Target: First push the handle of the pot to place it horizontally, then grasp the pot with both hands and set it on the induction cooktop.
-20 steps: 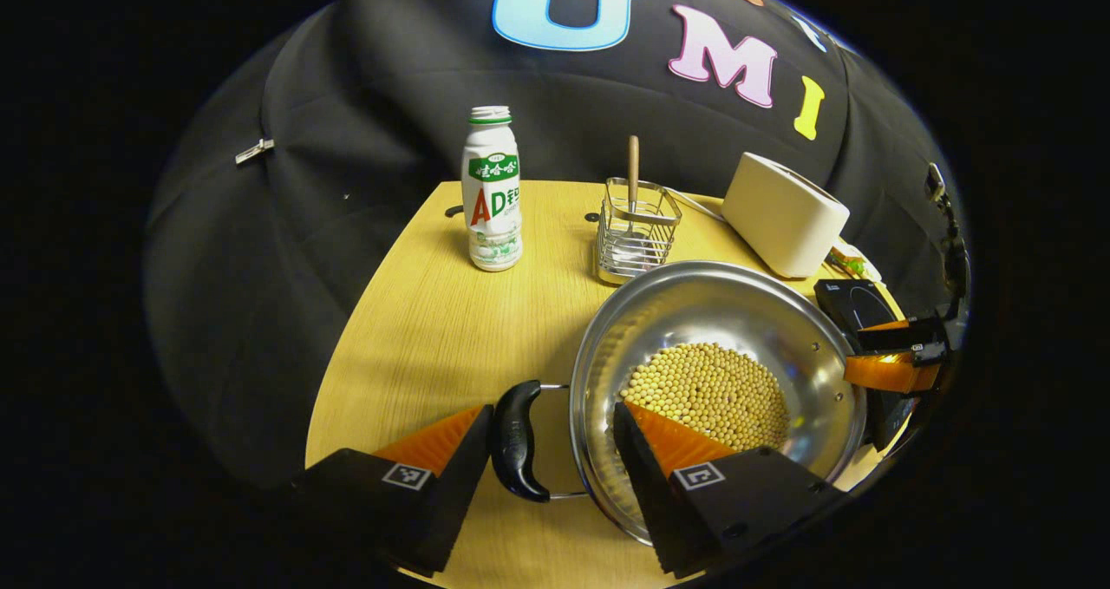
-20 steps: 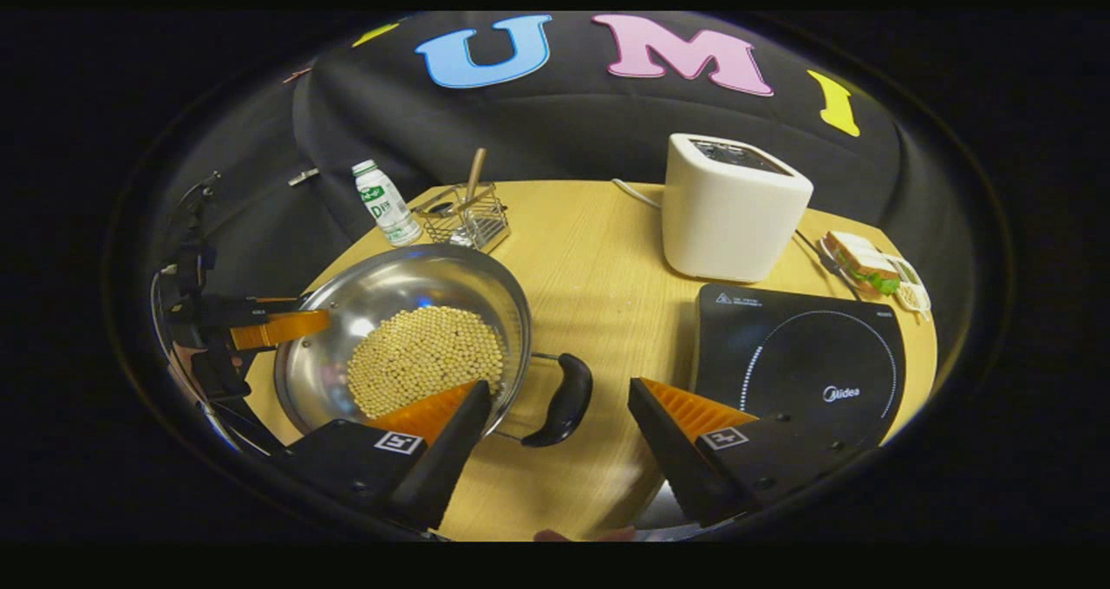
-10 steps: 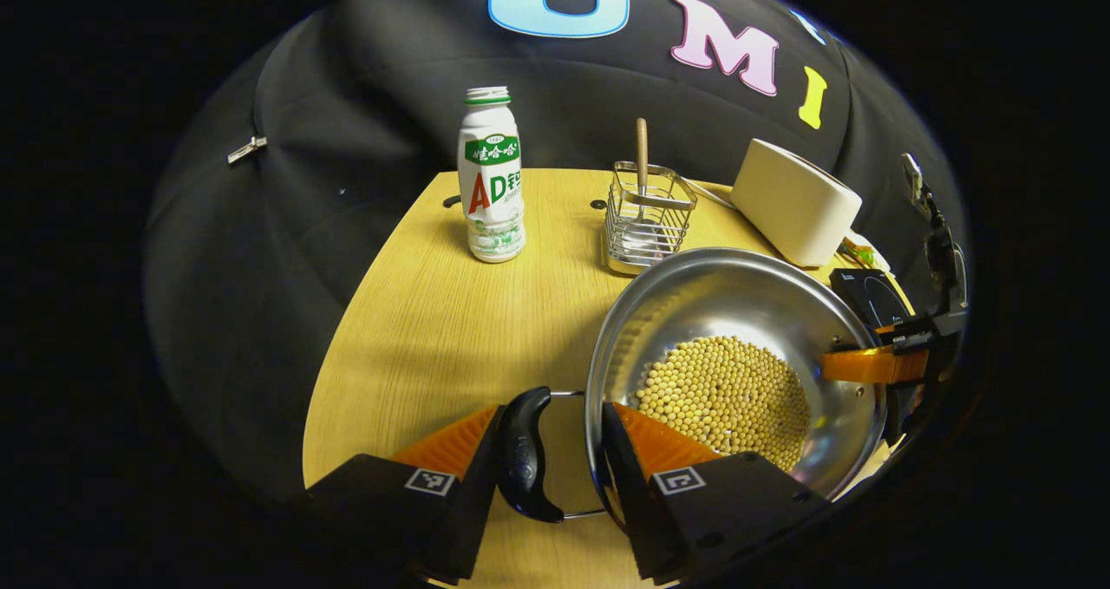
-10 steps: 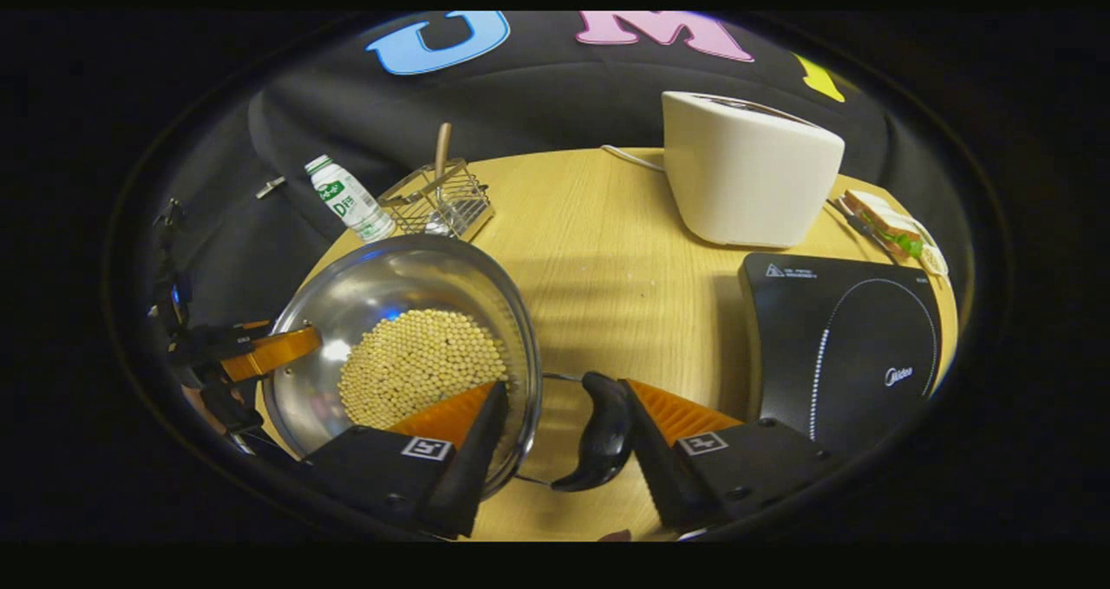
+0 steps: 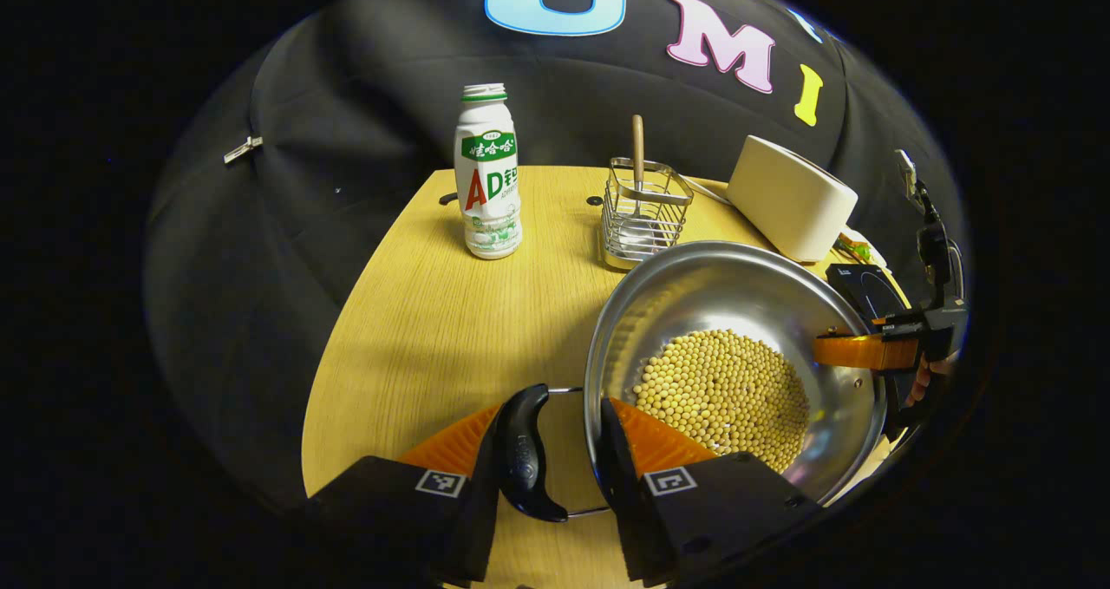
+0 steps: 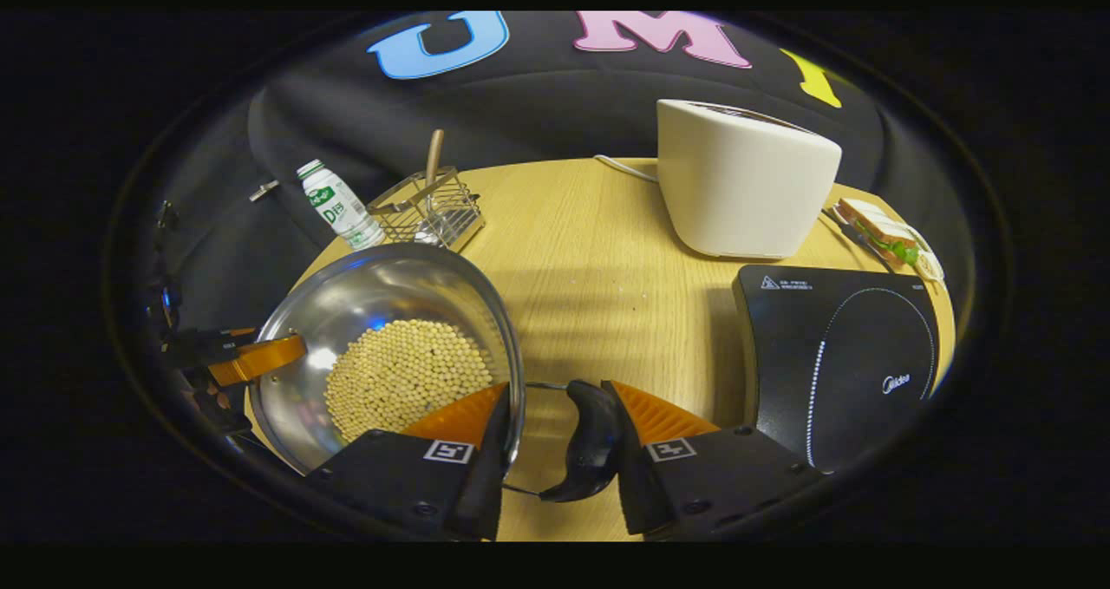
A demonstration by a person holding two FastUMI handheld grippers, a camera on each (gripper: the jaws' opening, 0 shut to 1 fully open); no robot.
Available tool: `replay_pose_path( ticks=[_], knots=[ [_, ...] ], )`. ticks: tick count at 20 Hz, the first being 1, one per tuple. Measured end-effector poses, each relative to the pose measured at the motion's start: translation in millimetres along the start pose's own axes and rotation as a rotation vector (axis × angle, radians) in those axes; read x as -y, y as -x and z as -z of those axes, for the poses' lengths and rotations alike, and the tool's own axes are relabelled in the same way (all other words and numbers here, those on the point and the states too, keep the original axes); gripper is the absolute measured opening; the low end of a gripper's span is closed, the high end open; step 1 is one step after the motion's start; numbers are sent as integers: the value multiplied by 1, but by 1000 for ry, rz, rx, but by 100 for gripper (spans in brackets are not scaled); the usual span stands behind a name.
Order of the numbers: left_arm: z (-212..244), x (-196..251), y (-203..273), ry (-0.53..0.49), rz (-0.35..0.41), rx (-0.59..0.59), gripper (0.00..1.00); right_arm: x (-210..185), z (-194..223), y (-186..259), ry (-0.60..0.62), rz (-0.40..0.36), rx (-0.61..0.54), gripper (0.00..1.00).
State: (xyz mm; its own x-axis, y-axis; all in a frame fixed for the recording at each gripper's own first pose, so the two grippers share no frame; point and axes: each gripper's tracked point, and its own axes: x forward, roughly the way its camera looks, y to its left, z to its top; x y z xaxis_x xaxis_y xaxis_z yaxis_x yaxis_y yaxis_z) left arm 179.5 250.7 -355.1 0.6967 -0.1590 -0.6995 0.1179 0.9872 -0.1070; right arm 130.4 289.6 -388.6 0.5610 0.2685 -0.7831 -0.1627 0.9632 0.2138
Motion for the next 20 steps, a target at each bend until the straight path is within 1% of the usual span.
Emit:
replay_pose_path(
  ticks=[1,2,5,9,11,14,15,16,18,19,20],
  knots=[
    [-1,1,1,6,-2,4,59,0,-1,2,3,3,1,53],
    [-1,3,1,15,-1,6,58,1,-1,4,4,6,1,57],
    [-7,11,12,10,-1,23,57,6,-10,17,-12,16,26,57],
    [-23,31,30,-1,8,16,57,19,-20,47,-63,12,42,57],
    [-26,47,37,4,25,0,57,34,-24,64,-85,25,51,57],
    [-35,76,51,24,49,-6,57,57,-33,95,-69,46,65,56],
    [-39,87,56,27,56,-4,57,66,-36,105,-70,50,70,52],
    [-41,97,57,29,61,-1,57,75,-39,114,-72,56,74,56],
    [-46,121,68,21,65,-2,57,96,-40,131,-80,59,67,56],
    [-49,134,74,18,66,-6,58,106,-43,139,-85,59,69,52],
    [-52,148,79,18,67,-11,57,117,-43,146,-87,55,65,56]
  ],
)
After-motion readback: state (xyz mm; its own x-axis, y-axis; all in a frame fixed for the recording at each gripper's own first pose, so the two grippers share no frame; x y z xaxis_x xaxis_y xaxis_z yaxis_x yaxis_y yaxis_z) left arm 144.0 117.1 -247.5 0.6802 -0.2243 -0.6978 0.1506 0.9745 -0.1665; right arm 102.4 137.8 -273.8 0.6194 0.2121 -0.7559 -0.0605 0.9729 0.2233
